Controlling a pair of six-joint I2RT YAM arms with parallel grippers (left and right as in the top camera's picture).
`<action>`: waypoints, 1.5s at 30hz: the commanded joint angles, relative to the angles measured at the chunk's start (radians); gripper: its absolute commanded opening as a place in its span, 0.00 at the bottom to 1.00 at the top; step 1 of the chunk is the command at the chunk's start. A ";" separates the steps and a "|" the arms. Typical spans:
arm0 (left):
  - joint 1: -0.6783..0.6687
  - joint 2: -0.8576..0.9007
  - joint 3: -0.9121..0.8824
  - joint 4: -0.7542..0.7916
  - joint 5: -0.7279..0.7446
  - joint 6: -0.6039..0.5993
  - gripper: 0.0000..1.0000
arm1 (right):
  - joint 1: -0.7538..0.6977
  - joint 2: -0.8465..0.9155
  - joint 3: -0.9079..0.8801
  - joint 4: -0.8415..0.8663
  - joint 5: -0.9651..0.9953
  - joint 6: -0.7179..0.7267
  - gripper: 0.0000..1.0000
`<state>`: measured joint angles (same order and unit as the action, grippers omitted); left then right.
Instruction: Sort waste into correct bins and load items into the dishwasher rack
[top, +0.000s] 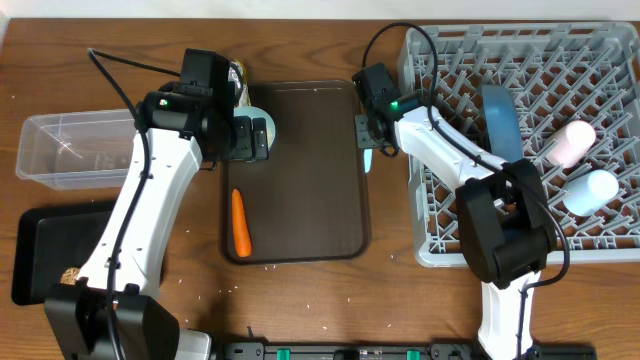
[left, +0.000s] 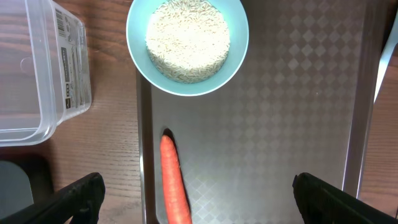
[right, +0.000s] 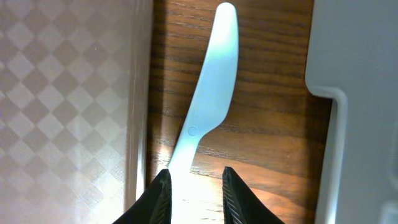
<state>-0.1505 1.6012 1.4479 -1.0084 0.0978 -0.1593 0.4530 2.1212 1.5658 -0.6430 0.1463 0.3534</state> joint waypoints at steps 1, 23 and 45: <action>0.006 0.005 -0.002 0.000 -0.012 0.009 0.98 | -0.001 0.023 -0.008 0.003 -0.002 0.127 0.23; 0.006 0.005 -0.002 0.000 -0.012 0.009 0.98 | 0.019 0.135 -0.008 0.062 0.024 0.238 0.09; 0.006 0.005 -0.002 0.000 -0.012 0.009 0.98 | 0.016 -0.218 -0.008 -0.036 0.022 0.061 0.03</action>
<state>-0.1505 1.6012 1.4479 -1.0061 0.0978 -0.1593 0.4603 1.9827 1.5578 -0.6659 0.1661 0.4408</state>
